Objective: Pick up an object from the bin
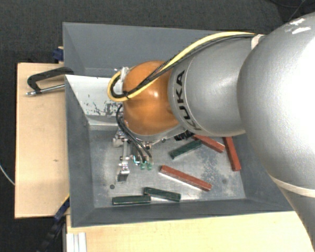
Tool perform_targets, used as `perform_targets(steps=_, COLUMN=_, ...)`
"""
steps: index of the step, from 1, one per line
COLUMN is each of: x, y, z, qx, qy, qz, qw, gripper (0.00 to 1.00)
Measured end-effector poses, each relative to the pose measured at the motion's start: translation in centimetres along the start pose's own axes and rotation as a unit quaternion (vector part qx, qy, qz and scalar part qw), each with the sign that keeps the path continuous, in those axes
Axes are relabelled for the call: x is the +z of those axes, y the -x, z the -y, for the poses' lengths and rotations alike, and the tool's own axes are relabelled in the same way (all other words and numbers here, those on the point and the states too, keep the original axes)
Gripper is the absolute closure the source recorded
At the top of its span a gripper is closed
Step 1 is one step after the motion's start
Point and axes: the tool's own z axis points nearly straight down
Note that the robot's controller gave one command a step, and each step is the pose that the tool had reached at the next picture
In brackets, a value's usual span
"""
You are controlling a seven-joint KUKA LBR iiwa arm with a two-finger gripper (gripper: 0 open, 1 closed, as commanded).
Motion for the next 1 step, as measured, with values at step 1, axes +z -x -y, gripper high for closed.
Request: perform_targets(steps=1, x=-0.42, y=0.23, z=0.06, qx=0.001, qy=0.001, qz=0.0038, qw=1.0, gripper=0.0)
